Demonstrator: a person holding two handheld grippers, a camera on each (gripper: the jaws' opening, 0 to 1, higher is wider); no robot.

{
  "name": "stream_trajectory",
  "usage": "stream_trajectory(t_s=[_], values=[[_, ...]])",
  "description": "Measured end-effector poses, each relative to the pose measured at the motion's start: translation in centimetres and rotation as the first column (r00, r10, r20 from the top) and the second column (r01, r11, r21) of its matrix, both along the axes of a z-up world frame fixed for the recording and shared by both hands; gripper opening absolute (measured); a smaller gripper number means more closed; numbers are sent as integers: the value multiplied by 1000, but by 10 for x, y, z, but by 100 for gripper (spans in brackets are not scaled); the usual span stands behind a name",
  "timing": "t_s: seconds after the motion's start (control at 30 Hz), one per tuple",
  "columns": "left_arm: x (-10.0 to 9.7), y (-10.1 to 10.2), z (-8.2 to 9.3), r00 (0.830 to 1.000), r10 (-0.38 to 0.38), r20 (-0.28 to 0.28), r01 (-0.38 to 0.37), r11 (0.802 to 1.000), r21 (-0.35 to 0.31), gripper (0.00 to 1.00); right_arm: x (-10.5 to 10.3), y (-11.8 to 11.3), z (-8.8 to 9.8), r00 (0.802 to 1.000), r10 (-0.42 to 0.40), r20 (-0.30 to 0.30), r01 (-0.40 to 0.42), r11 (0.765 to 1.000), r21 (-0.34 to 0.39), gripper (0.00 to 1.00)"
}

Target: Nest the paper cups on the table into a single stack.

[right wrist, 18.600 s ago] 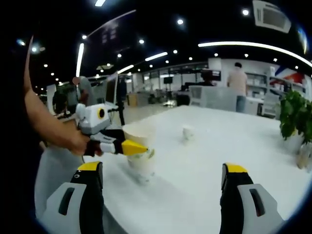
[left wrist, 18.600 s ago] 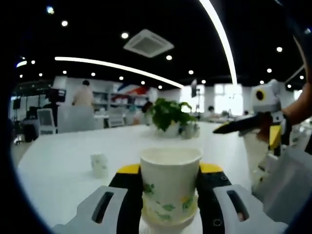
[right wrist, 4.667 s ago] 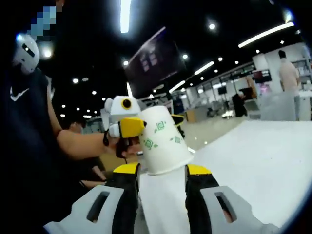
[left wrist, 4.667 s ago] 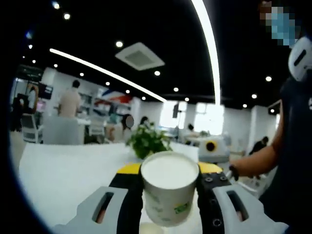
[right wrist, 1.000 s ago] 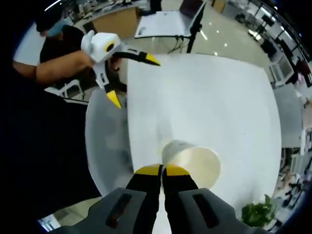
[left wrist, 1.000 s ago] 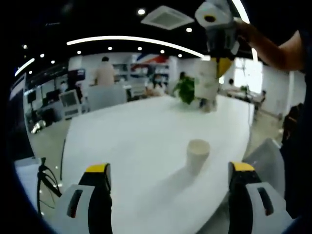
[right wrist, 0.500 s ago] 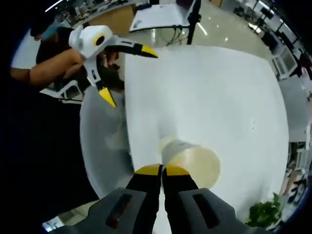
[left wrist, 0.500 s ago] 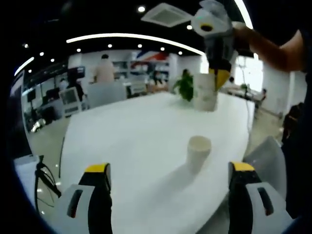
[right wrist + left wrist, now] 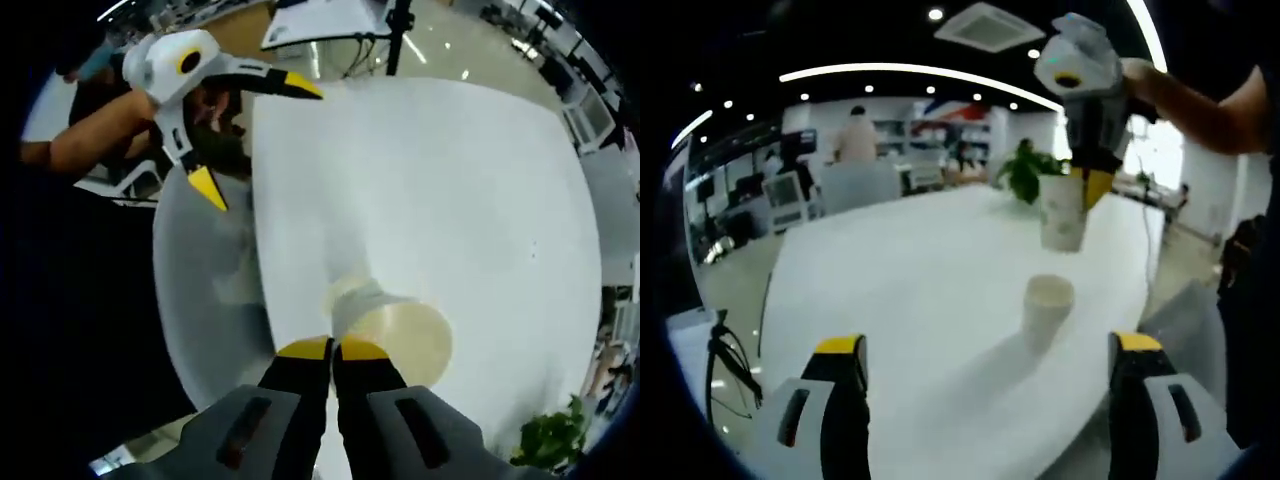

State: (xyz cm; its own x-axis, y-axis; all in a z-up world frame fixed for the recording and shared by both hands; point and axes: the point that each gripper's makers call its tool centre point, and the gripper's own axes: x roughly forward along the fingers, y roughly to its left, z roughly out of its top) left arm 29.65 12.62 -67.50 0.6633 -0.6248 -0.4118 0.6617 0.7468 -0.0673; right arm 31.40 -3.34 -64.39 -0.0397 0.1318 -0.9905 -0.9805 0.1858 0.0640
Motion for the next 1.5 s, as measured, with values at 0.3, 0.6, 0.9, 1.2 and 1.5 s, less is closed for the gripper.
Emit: stream_trajectory(t_s=[0.3,0.6,0.9,1.2,1.5], values=[[-2,0,0,1000,6,-2,-6,1000,-4,99,0,-1,-21,1000,-14,-13,14,1000,-11,0],[-4,-1,0,1000,8,-2,-8,1000,-4,99,-1,-2,-39,999,-37,-30,37,999,-14,0],[-5,1,-1,1000,14,-7,-14,1000,-1,99,1,-2,-53,997,-59,-40,59,998,-10,0],[-5,1,1,1000,16,-3,-16,1000,3,99,0,-3,-67,996,-73,-48,73,997,-18,0],[-7,0,-2,1000,11,-9,-11,1000,13,99,-2,-3,-81,995,-82,-54,81,996,-25,0]])
